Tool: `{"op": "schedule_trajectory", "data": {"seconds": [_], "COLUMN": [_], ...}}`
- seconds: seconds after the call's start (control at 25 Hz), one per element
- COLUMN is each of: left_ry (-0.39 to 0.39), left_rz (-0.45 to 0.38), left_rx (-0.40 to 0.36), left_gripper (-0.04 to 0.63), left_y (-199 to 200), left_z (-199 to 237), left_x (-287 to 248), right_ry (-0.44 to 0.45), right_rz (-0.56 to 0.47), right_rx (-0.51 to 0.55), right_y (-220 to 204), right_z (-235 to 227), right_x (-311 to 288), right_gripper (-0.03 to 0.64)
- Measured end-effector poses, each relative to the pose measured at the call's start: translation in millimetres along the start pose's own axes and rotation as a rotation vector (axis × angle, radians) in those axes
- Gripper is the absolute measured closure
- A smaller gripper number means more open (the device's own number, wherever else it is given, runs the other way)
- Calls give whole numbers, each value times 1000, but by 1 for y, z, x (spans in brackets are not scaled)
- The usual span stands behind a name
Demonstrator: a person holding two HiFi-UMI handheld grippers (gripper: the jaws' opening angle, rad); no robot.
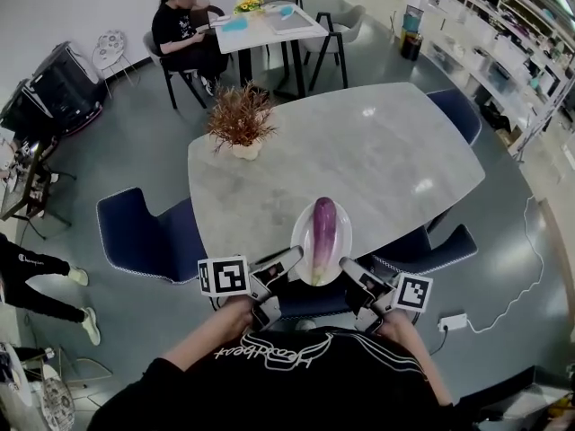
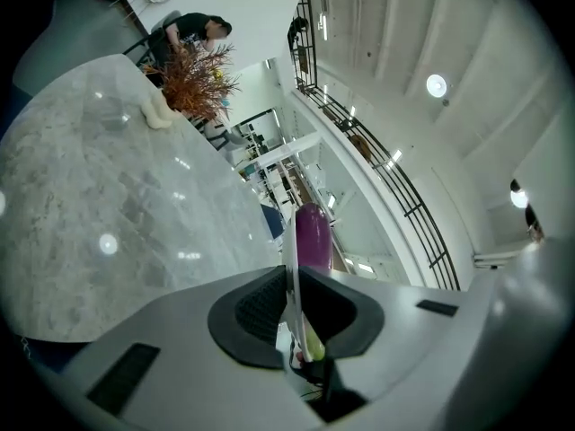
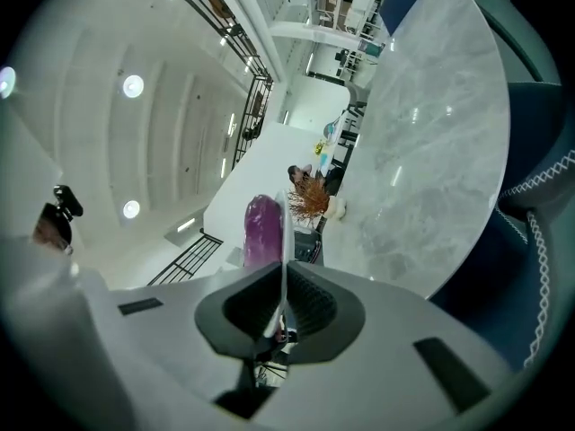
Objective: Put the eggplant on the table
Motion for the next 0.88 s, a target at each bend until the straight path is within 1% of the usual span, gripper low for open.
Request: {"op": "schedule_trajectory", "data": {"seconds": [0.4, 0.6, 0.76, 0.88], "left_ry": [46, 84, 131, 146], "left_rz": [-15, -35, -36, -35], "left_rx": [-6, -10, -34, -45], "left_gripper": [552, 557, 565, 565], "left_y": [-3, -3, 3, 15], "left_z": [16, 16, 21, 25], "left_x": [-7, -7, -8, -11], "right_ry": [25, 15, -20, -41], "right_rz": [22, 37, 57, 49], "right_rx": [12, 28, 89, 113], "right_y": [5, 10, 16, 28], "right_z": [-22, -20, -22, -25], "right_x": [-3, -8, -12, -22], "right_gripper": [598, 598, 598, 598]}}
Point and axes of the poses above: the fingertips, and each gripper's own axes: x backward along the fingers, z to its left, y out of its top, the point moved 9 cm from there along x, backward along the fingers, and after that the axes turned 9 degrees about z, right-handed, at the moved point
